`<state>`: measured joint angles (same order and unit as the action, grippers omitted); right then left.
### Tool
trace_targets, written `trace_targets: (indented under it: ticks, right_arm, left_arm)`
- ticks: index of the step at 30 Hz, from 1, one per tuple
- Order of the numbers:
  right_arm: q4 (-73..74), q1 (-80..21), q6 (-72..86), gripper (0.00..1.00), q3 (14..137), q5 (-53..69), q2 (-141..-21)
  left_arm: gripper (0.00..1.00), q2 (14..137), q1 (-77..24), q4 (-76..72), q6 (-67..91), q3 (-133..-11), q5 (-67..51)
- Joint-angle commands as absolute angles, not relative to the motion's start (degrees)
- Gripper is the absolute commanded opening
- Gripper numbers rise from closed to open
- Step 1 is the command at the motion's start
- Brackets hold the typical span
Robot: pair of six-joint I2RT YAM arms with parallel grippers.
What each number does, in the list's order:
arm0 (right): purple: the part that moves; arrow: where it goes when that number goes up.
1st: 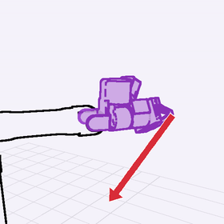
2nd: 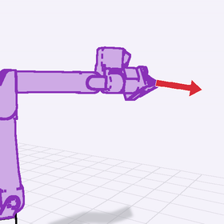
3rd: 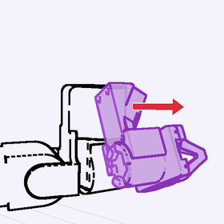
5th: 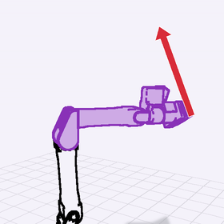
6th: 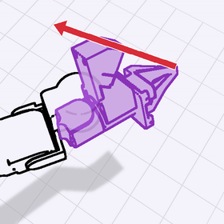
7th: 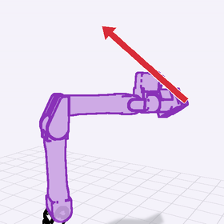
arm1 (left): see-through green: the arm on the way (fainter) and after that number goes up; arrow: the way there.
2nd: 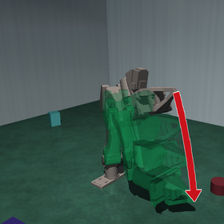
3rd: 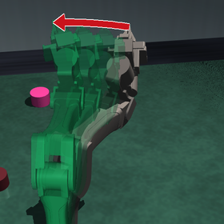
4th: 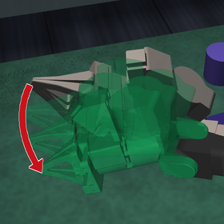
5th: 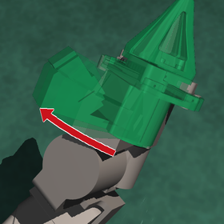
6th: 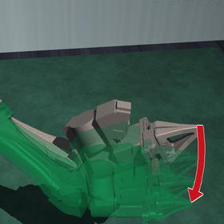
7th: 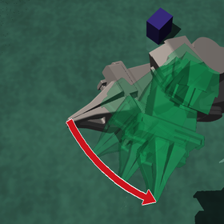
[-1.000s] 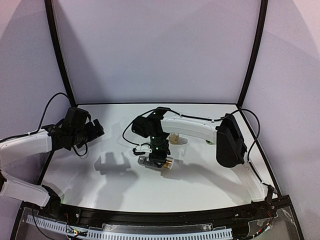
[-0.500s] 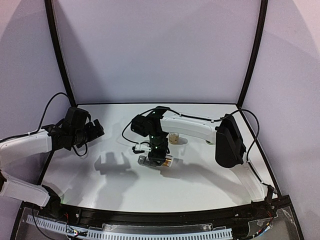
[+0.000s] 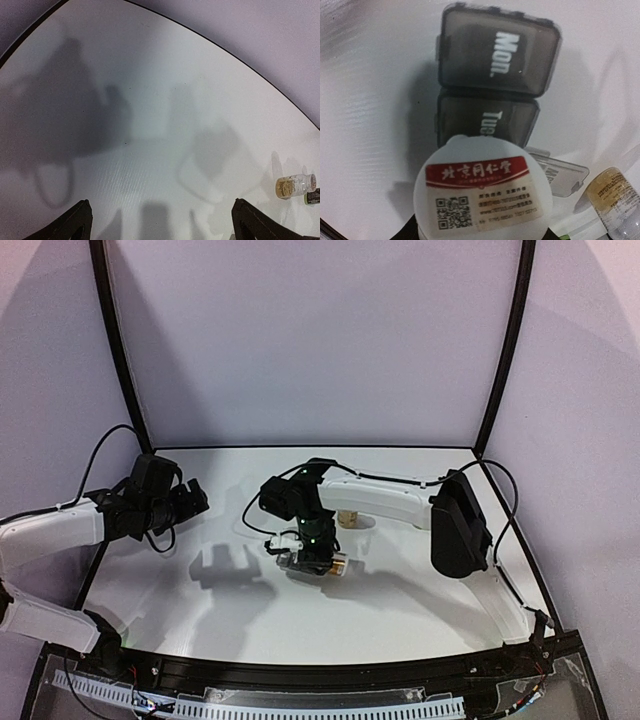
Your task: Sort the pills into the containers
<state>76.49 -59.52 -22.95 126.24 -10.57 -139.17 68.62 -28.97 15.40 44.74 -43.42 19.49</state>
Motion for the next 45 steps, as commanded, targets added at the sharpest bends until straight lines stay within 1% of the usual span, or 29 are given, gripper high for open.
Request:
trace_targets:
  ticks: [1,4,13,21,27,32,41,45]
  right_arm:
    - [91.05,-60.17,-23.84,0.00,124.98,-11.67,-136.36]
    - [91.43,-60.20,-23.55,0.00,125.90,-13.47,-136.14]
    - [91.12,-60.16,-24.39,0.00,126.48,-13.21,-135.23]
    - [94.11,-60.20,-25.08,0.00,125.74,-9.63,-135.70]
    - [94.74,-60.20,-24.98,0.00,124.34,-9.77,-135.87]
    - [95.97,-60.03,-24.17,0.00,123.75,-12.80,-136.77]
    - [97.04,-59.90,-23.83,0.00,123.75,-14.38,-135.23]
    - [98.03,-59.91,-23.99,0.00,124.84,-15.32,-136.41]
  left_arm:
    - [0.99,69.03,-28.65,14.45,43.86,-43.59,19.40]
    - [0.99,69.22,-28.65,14.15,43.82,-43.65,19.30]
    - [0.99,70.44,-28.65,13.42,43.54,-44.40,18.86]
    - [0.99,71.63,-28.65,13.27,43.35,-44.92,18.35]
    - [0.99,71.56,-28.65,13.38,43.15,-44.82,18.16]
    - [0.99,71.38,-28.65,13.36,42.95,-44.74,18.01]
    - [0.99,71.07,-28.65,12.88,43.23,-44.21,17.94]
    - [0.99,71.43,-28.65,12.82,42.92,-44.50,17.89]
